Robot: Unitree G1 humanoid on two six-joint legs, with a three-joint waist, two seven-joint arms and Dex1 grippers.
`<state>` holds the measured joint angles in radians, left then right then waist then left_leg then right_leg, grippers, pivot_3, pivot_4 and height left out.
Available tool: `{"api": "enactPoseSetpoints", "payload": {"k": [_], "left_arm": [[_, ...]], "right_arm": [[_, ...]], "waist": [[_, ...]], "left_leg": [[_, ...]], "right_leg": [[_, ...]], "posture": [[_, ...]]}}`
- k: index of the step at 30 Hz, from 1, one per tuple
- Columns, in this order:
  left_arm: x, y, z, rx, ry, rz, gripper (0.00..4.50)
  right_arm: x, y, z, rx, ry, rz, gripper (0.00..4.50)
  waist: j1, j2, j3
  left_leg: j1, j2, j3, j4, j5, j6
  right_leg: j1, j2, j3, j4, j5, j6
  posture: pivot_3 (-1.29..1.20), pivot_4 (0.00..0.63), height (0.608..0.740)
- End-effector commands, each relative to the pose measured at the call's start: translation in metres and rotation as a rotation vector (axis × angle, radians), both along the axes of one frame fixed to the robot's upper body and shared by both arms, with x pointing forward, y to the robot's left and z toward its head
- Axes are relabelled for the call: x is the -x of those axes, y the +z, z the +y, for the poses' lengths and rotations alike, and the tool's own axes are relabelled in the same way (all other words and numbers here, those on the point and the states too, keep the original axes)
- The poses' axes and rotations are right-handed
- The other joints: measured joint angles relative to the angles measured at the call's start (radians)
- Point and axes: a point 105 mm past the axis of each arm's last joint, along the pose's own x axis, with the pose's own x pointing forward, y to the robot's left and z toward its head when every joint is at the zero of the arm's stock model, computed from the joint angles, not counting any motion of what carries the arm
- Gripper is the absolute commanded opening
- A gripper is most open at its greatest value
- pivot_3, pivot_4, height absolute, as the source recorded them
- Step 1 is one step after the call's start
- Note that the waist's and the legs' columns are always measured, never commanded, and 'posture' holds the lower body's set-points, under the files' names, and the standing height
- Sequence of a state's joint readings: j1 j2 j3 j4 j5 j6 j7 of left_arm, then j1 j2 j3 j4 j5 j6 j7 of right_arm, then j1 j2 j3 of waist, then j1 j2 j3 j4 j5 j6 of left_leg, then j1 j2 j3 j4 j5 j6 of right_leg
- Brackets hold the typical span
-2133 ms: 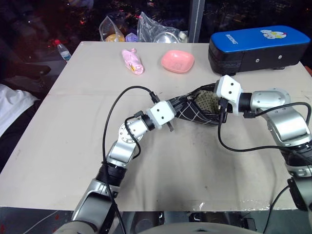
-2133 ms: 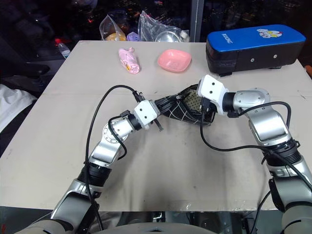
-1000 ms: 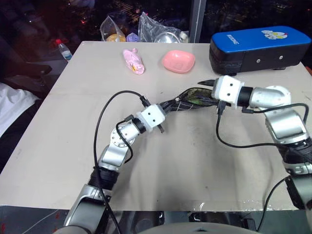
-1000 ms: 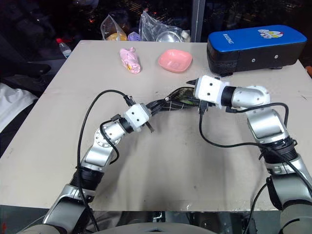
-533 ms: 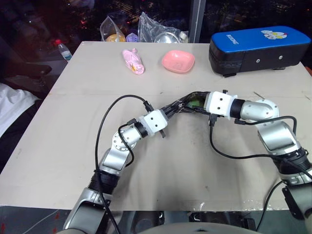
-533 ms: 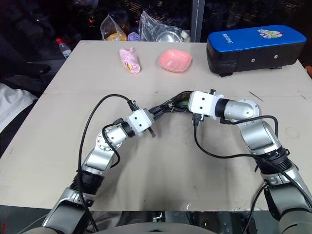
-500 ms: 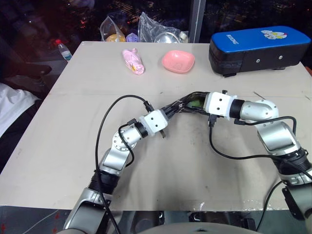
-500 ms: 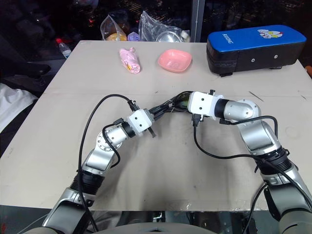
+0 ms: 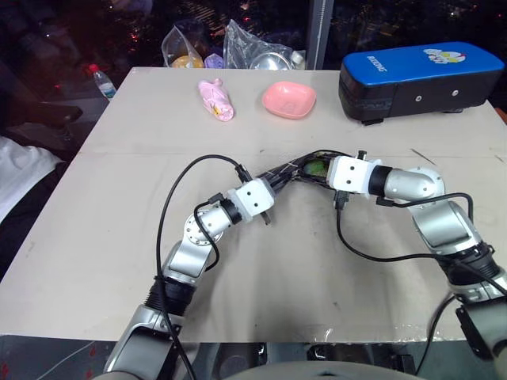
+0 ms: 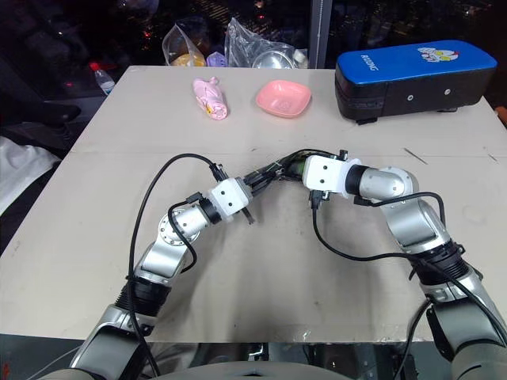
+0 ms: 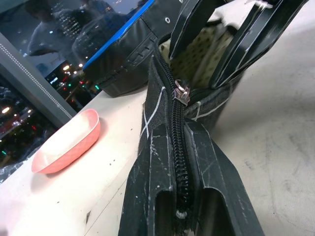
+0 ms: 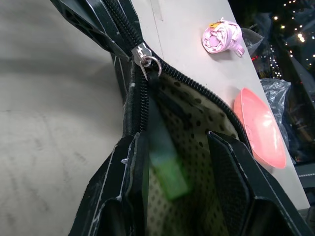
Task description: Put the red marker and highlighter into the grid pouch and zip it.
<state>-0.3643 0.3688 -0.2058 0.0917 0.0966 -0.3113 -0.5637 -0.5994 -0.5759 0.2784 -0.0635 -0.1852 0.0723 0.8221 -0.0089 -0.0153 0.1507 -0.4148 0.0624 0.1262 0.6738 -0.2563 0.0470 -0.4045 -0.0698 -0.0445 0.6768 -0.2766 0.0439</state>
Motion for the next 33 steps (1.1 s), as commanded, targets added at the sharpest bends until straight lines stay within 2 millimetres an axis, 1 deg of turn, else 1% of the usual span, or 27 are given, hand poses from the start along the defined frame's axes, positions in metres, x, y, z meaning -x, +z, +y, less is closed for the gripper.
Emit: {"api": "enactPoseSetpoints", "payload": {"k": [1,6,9,13,17,26,31,33], "left_arm": [[0.003,0.011,-0.003,0.009,-0.016,-0.047,0.00],[0.003,0.011,-0.004,0.010,-0.019,-0.046,0.00],[0.003,0.011,-0.004,0.010,-0.020,-0.046,0.00],[0.003,0.011,-0.003,0.009,-0.015,-0.046,0.00],[0.002,0.011,-0.003,0.008,-0.016,-0.044,0.00],[0.002,0.011,-0.004,0.012,-0.016,-0.045,0.00],[0.002,0.012,-0.004,0.014,-0.013,-0.045,0.00],[0.002,0.011,-0.003,0.014,-0.013,-0.044,0.00]], "right_arm": [[-0.001,0.011,0.005,0.015,0.030,-0.069,1.88],[0.002,0.005,0.013,0.040,0.076,-0.080,1.88],[0.000,0.007,0.015,0.042,0.081,-0.099,1.88],[-0.006,0.010,0.008,0.053,0.059,-0.115,1.88],[-0.005,0.004,0.009,0.077,0.076,-0.110,1.88],[0.004,-0.002,0.034,0.057,0.171,-0.095,1.88],[0.005,-0.001,0.039,0.042,0.189,-0.091,1.88],[0.005,0.000,0.039,0.038,0.187,-0.091,1.34]], "waist": [[0.000,0.000,0.000],[-0.001,0.000,0.000],[-0.001,0.000,0.000],[-0.001,0.000,0.000],[0.000,0.000,0.000],[-0.002,0.000,0.000],[0.000,0.000,0.000],[-0.001,0.000,0.000]], "left_leg": [[0.000,0.000,0.000,0.000,0.000,0.000],[0.000,0.000,0.000,0.000,0.000,0.000],[0.000,0.000,0.000,0.000,0.000,0.000],[0.000,0.000,0.000,0.000,0.000,0.000],[0.000,0.000,0.000,0.000,0.000,0.000],[0.000,0.000,0.000,0.000,0.000,0.000],[0.000,0.000,0.000,0.000,0.000,0.000],[0.000,0.000,0.000,0.000,0.000,0.000]], "right_leg": [[0.000,0.000,0.000,0.000,0.000,0.000],[0.000,0.000,0.000,0.000,0.000,0.000],[0.000,0.000,0.000,0.000,0.000,0.000],[0.000,0.000,0.000,0.000,0.000,0.000],[0.000,0.000,0.000,0.000,0.000,0.000],[0.000,0.000,0.000,0.000,0.000,0.000],[0.000,0.000,0.000,0.000,0.000,0.000],[0.000,0.000,0.000,0.000,0.000,0.000]], "posture": [[0.00,0.150,0.740],[0.00,0.150,0.740],[0.00,0.150,0.740],[0.00,0.150,0.740],[0.00,0.150,0.740],[0.00,0.150,0.740],[0.00,0.150,0.740],[0.00,0.150,0.740]]}}
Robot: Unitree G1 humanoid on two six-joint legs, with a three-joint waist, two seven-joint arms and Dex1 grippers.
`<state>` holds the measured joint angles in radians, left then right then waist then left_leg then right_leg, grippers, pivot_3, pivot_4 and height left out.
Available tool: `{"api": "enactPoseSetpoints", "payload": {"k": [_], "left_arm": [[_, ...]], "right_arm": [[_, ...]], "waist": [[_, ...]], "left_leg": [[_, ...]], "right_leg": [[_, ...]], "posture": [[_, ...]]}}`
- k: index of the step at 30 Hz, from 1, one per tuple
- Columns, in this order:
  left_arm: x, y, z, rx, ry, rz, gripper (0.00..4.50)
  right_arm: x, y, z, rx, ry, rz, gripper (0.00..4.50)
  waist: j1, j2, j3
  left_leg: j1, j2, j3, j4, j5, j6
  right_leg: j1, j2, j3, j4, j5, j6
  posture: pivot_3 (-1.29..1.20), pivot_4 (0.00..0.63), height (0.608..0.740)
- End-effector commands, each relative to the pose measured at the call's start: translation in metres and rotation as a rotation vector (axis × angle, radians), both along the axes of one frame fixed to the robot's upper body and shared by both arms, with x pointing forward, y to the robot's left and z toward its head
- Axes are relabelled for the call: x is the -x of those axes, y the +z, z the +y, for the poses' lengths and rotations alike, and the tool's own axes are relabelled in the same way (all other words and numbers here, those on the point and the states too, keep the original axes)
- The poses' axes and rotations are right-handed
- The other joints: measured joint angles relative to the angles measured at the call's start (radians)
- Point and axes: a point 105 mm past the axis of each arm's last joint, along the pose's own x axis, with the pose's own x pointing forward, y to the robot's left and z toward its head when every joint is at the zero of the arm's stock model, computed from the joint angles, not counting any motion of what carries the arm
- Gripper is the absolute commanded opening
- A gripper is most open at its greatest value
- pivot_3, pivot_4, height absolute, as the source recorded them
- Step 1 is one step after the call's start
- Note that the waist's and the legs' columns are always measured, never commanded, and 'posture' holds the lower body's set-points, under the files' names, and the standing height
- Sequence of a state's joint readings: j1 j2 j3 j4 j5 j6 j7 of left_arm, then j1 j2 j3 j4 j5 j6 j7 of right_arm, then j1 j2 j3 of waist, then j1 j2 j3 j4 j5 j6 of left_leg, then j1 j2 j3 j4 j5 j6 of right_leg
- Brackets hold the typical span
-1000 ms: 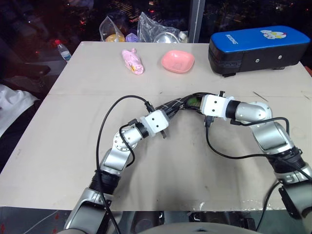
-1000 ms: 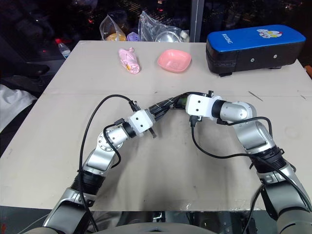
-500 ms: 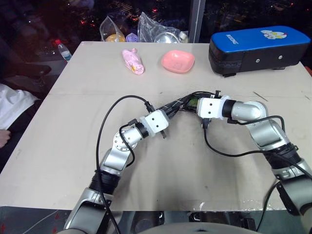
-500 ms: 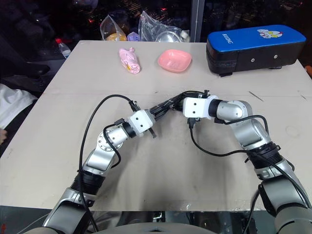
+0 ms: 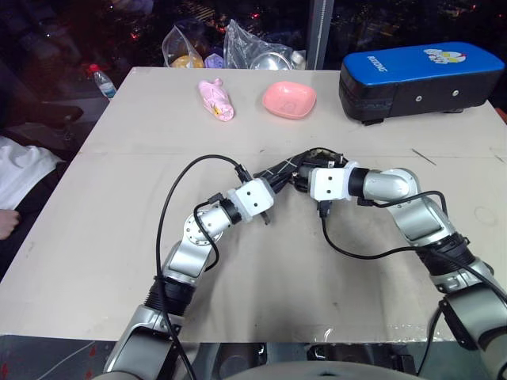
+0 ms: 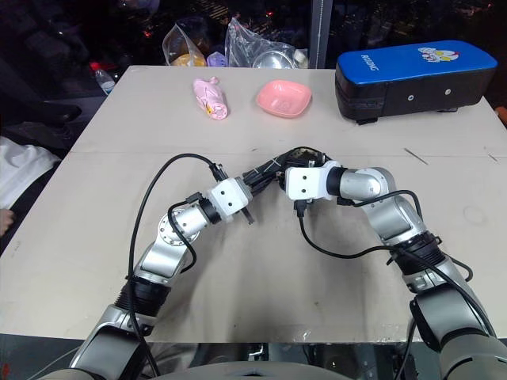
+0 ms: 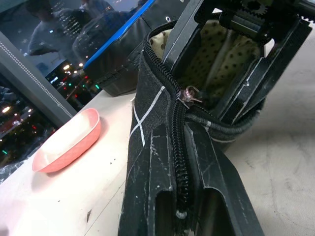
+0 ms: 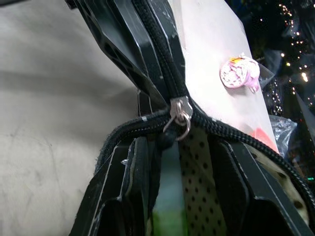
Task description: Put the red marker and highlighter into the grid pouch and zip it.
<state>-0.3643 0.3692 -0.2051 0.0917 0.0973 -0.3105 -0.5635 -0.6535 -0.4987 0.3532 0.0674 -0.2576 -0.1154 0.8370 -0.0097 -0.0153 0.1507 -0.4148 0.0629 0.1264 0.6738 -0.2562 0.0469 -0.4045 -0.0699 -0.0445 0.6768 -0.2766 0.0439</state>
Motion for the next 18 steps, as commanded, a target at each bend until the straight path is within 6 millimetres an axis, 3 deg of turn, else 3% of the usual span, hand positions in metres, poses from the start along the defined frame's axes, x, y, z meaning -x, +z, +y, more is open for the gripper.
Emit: {"api": "enactPoseSetpoints", "payload": {"k": [1,3,12,18], "left_arm": [[0.002,0.011,-0.003,0.015,-0.014,-0.044,0.00],[0.002,0.010,-0.003,0.014,-0.012,-0.041,0.00],[0.002,0.008,-0.003,0.010,-0.014,-0.035,0.00],[0.001,0.003,0.001,-0.001,0.001,-0.025,0.00]], "right_arm": [[0.003,0.013,0.007,-0.031,0.038,-0.039,0.98],[0.004,0.013,0.007,-0.033,0.034,-0.039,0.03],[0.004,0.015,0.001,-0.044,0.009,-0.044,0.03],[0.002,0.022,-0.017,-0.050,-0.060,-0.055,0.03]], "waist": [[-0.001,0.000,0.000],[-0.001,0.000,0.000],[0.000,0.000,0.000],[0.000,0.000,0.000]], "left_leg": [[0.000,0.000,0.000,0.000,0.000,0.000],[0.000,0.000,0.000,0.000,0.000,0.000],[0.000,0.000,0.000,0.000,0.000,0.000],[0.000,0.000,0.000,0.000,0.000,0.000]], "right_leg": [[0.000,0.000,0.000,0.000,0.000,0.000],[0.000,0.000,0.000,0.000,0.000,0.000],[0.000,0.000,0.000,0.000,0.000,0.000],[0.000,0.000,0.000,0.000,0.000,0.000]], "posture": [[0.00,0.150,0.740],[0.00,0.150,0.740],[0.00,0.150,0.740],[0.00,0.150,0.740]]}}
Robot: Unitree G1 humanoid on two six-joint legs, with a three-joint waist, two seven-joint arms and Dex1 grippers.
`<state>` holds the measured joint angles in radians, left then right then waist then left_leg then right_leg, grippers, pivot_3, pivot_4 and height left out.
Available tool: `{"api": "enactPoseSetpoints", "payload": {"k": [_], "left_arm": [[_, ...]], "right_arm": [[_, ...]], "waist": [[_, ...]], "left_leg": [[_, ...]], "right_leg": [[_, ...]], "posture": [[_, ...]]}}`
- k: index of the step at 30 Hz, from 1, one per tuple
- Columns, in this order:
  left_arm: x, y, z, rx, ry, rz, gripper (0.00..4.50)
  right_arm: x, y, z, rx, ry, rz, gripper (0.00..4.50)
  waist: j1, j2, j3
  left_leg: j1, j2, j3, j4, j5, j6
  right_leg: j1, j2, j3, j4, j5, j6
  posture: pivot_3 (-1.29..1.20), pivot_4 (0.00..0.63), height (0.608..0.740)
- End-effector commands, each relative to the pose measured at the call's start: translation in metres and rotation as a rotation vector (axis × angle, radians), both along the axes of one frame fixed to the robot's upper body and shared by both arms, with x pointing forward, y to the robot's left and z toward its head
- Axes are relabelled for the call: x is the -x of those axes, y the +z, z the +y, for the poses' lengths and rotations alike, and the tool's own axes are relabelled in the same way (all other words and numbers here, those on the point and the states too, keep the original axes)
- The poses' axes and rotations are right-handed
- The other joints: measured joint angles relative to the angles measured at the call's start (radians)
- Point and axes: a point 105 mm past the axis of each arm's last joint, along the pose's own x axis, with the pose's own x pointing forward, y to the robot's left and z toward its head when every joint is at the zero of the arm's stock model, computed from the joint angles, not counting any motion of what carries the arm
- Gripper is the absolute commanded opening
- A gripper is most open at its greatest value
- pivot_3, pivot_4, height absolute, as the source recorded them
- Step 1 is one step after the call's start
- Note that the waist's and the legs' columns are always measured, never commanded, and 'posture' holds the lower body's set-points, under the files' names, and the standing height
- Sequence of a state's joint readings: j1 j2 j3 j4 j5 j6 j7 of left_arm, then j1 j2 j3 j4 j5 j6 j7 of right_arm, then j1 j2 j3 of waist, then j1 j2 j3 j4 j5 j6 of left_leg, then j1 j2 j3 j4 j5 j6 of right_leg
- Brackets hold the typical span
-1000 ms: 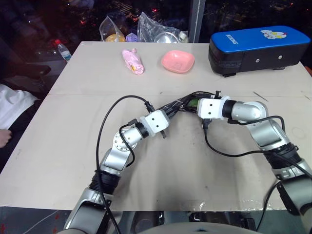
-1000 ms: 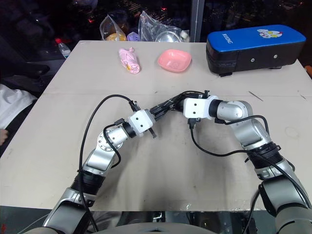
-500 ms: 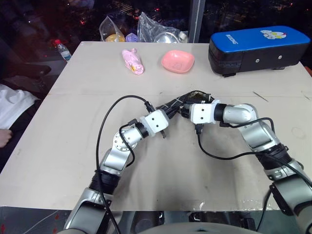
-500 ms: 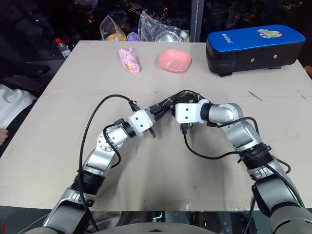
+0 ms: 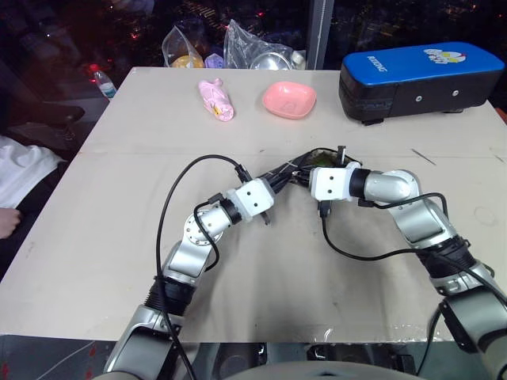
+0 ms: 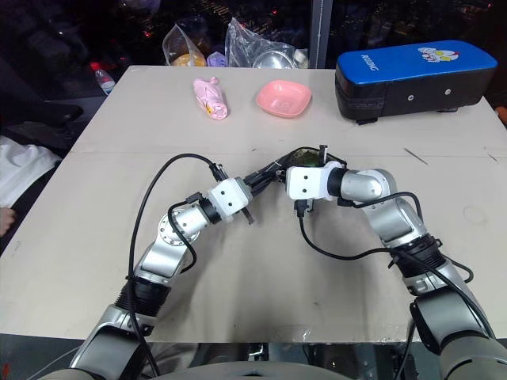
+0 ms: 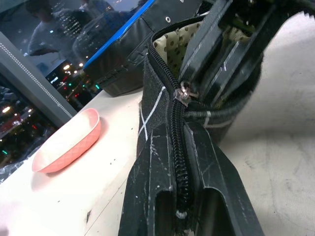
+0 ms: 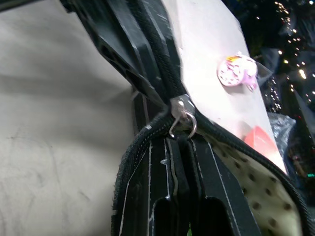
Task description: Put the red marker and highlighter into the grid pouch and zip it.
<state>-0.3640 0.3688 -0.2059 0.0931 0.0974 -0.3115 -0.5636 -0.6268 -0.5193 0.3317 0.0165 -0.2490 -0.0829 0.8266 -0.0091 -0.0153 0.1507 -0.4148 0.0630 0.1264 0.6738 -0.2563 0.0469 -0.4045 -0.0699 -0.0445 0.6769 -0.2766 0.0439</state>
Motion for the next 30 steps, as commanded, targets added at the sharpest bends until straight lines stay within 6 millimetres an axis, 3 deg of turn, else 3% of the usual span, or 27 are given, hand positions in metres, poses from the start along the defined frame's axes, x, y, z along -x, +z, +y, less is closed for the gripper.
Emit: {"api": "enactPoseSetpoints", "payload": {"k": [1,17,30], "left_arm": [[0.000,0.003,0.002,-0.002,0.003,-0.025,0.00],[-0.005,-0.003,0.002,-0.041,0.029,-0.031,0.00],[-0.011,-0.007,0.010,-0.070,0.093,-0.042,0.00]], "right_arm": [[0.000,0.018,-0.013,-0.032,-0.040,-0.047,0.03],[0.002,0.034,-0.045,-0.020,-0.163,-0.067,0.03],[0.001,0.038,-0.084,0.029,-0.268,-0.078,0.03]], "waist": [[0.000,0.000,0.000],[0.001,0.000,0.000],[0.002,0.000,0.000]], "left_leg": [[0.000,0.000,0.000,0.000,0.000,0.000],[0.000,0.000,0.000,0.000,0.000,0.000],[0.000,-0.001,0.000,0.000,0.000,0.000]], "right_leg": [[0.000,0.000,0.000,0.000,0.000,0.000],[0.000,0.000,0.000,0.000,0.000,0.000],[0.000,0.000,0.000,0.000,0.000,0.000]], "posture": [[0.00,0.150,0.740],[0.00,0.150,0.740],[0.00,0.150,0.740]]}}
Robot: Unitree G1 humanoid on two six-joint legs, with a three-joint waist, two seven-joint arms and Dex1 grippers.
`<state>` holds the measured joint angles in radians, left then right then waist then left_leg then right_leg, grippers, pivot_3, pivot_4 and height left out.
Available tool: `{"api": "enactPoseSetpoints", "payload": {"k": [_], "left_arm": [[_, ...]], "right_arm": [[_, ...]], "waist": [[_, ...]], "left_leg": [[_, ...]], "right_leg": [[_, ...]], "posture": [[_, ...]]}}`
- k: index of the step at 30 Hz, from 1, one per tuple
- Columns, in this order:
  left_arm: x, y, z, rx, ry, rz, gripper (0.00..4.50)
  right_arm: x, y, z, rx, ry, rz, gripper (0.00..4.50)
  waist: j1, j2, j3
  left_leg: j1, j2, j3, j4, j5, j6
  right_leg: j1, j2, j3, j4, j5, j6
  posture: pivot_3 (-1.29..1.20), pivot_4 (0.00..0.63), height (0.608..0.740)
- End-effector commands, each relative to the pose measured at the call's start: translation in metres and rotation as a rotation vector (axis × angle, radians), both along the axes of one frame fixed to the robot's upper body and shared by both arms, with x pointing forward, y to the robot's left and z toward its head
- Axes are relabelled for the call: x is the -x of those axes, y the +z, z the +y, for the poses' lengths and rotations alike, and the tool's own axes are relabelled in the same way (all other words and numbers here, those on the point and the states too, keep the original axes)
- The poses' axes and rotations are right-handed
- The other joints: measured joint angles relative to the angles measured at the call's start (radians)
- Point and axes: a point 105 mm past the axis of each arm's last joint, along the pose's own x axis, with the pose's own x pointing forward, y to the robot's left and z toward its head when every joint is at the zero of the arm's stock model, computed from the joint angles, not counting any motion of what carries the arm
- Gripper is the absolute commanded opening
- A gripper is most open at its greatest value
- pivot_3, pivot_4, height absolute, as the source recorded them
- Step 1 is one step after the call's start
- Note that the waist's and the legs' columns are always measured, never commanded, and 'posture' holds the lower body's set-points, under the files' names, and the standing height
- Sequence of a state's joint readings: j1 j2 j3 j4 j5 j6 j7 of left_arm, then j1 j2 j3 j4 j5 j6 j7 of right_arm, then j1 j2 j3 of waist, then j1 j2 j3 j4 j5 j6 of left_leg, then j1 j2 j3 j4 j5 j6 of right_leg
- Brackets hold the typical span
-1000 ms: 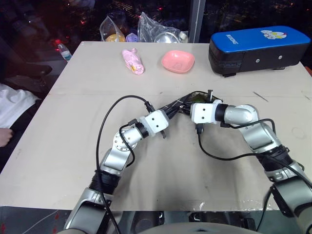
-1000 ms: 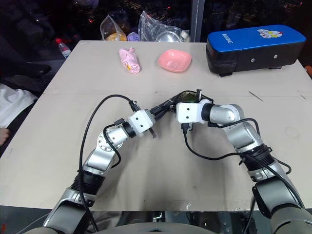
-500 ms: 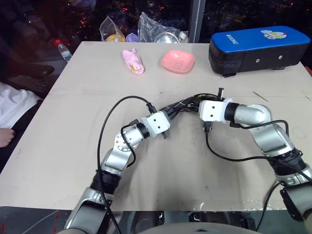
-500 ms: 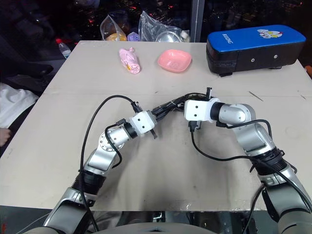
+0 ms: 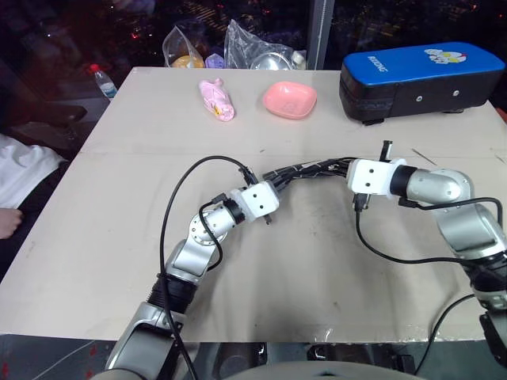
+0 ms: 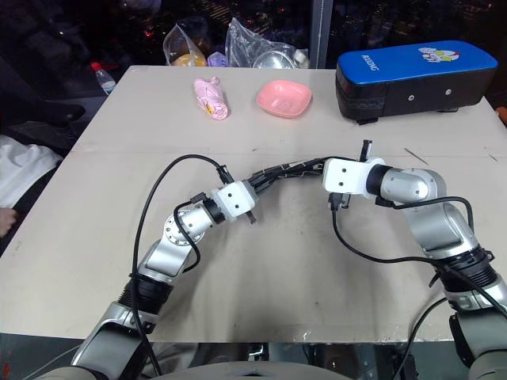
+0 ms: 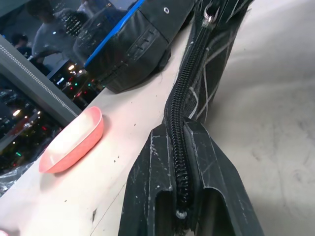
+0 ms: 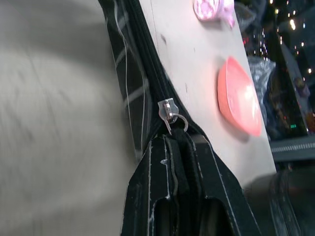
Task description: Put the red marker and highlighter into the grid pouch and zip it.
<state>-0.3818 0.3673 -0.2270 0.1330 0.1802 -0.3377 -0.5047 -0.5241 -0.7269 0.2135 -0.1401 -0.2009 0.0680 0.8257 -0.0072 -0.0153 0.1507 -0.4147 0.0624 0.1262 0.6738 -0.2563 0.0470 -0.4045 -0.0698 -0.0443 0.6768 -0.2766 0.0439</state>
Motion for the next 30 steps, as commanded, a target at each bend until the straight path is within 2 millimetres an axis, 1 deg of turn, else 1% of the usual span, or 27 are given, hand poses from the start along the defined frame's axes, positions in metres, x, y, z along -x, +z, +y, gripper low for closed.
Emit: {"api": "enactPoseSetpoints", "payload": {"k": [1,5,10,13,17,23,25,30], "left_arm": [[-0.006,-0.002,0.013,-0.018,0.063,-0.006,0.00],[-0.012,0.001,0.018,-0.030,0.112,-0.042,0.00],[-0.017,0.012,0.018,-0.014,0.164,-0.112,0.00],[-0.012,0.017,0.010,-0.020,0.149,-0.150,0.00],[-0.010,0.019,0.004,-0.053,0.149,-0.193,0.00],[-0.009,0.020,0.007,-0.076,0.174,-0.216,0.00],[-0.010,0.021,0.011,-0.089,0.194,-0.231,0.00],[-0.011,0.021,0.018,-0.105,0.221,-0.236,0.00]], "right_arm": [[-0.001,0.024,-0.021,-0.011,-0.061,-0.078,0.03],[0.001,0.022,-0.030,0.029,-0.097,-0.044,0.03],[0.005,0.012,-0.030,0.073,-0.142,0.030,0.03],[0.001,0.008,-0.034,0.107,-0.222,0.057,0.03],[-0.004,0.006,-0.044,0.176,-0.295,0.080,0.03],[-0.011,0.006,-0.055,0.222,-0.360,0.076,0.03],[-0.016,0.007,-0.064,0.245,-0.398,0.056,0.03],[-0.023,0.012,-0.068,0.157,-0.426,0.058,0.03]], "waist": [[0.000,0.000,0.000],[0.001,0.000,0.000],[0.002,0.000,0.000],[0.003,0.000,0.000],[0.002,0.000,0.000],[0.001,0.000,0.000],[0.001,0.000,0.000],[0.001,0.000,0.000]], "left_leg": [[0.000,0.000,0.000,0.000,0.000,0.000],[0.000,0.000,0.000,0.000,0.000,0.000],[0.000,0.000,0.000,0.000,0.000,0.000],[0.000,0.000,0.000,0.000,0.000,0.000],[0.000,0.000,0.000,0.000,0.000,0.000],[0.000,-0.002,0.000,0.000,0.000,0.000],[0.000,-0.002,0.000,0.000,0.000,0.000],[0.000,-0.002,0.000,0.000,0.000,0.000]], "right_leg": [[0.000,0.000,0.000,0.000,0.000,0.000],[0.000,0.000,0.000,0.000,0.000,0.000],[0.000,0.000,0.000,0.000,0.000,0.000],[0.000,0.000,0.000,0.000,0.000,0.000],[0.000,0.000,0.000,0.000,0.000,0.000],[0.000,0.000,0.000,0.000,0.000,0.000],[0.000,0.000,0.000,0.000,0.000,0.000],[0.000,0.000,0.000,0.000,0.000,0.000]], "posture": [[0.00,0.150,0.740],[0.00,0.150,0.740],[0.00,0.150,0.740],[0.00,0.150,0.740],[0.00,0.150,0.740],[0.00,0.150,0.740],[0.00,0.150,0.740],[0.00,0.150,0.740]]}}
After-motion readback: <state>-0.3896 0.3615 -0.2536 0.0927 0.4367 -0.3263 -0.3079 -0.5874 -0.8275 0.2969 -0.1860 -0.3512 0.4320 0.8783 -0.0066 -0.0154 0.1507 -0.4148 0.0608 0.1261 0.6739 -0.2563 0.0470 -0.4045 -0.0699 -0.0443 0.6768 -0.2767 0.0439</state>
